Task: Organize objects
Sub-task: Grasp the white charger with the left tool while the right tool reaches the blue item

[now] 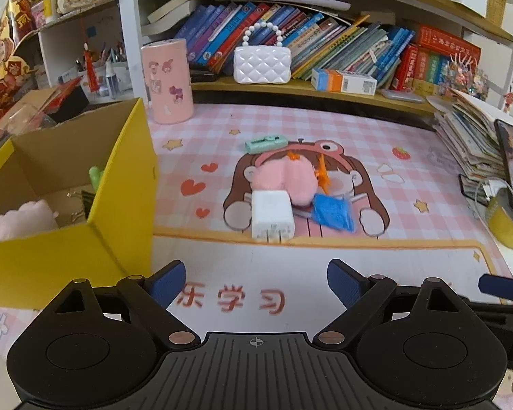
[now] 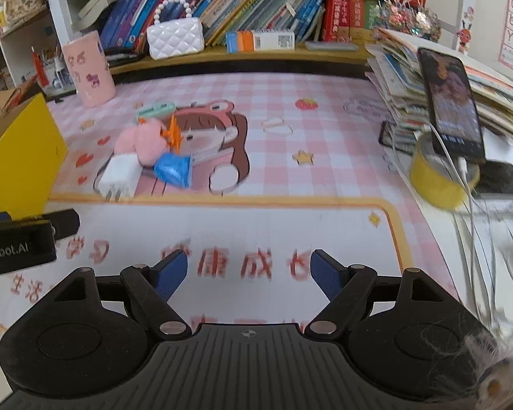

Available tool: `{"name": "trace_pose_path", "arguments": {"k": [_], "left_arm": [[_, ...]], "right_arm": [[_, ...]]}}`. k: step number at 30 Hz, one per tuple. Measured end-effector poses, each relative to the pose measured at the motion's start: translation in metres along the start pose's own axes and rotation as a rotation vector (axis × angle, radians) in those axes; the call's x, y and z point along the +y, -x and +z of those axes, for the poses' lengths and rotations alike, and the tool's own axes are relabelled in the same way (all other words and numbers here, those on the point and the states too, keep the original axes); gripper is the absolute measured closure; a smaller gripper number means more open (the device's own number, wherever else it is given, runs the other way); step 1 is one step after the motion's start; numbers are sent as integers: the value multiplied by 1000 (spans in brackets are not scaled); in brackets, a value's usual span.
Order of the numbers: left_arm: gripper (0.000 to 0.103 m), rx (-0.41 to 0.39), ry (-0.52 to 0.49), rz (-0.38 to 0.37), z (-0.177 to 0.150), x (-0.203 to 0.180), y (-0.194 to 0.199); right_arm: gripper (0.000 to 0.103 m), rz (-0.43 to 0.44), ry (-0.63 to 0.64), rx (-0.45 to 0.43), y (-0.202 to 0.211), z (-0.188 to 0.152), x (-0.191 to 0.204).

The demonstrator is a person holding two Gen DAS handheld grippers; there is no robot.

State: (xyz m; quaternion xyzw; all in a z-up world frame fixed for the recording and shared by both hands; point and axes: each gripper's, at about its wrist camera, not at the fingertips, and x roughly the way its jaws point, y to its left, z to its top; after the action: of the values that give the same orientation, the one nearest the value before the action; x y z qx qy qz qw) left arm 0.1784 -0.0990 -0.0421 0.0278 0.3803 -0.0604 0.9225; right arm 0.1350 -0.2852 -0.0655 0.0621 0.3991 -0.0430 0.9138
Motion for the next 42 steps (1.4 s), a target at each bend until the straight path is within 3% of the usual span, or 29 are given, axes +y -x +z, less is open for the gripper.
{"name": "trace_pose_path", "arguments": {"k": [9,18,24,26,28,30,32,35,42], "left_arm": [[16,-11,-7,43,25,-10,-35],[24,58,12,14,41,-16,-87],[24,119,7,39,41,-17,-114],[29,133,6,45,41,-16,-119],[45,155,6,34,40,-14,-124],[49,150,6,22,40,-12,-123],[61,147,-5,6,41,-10,-121],[61,165,38,7,43,0,-117],[61,125,138,14,50,23,-83]], "right_arm": [[26,41,3,-51,-31,39,-10],[27,77,50,-19,-62,54,-8],[27,91,74,2,-73,57,-9],[27,99,77,12,-77,57,-10],[27,111,83,19,-80,57,-8],[27,122,89,26,-83,56,-6],[27,135,97,32,-85,56,-4],[27,157,119,42,-89,55,2],[27,222,159,36,-99,59,17]]}}
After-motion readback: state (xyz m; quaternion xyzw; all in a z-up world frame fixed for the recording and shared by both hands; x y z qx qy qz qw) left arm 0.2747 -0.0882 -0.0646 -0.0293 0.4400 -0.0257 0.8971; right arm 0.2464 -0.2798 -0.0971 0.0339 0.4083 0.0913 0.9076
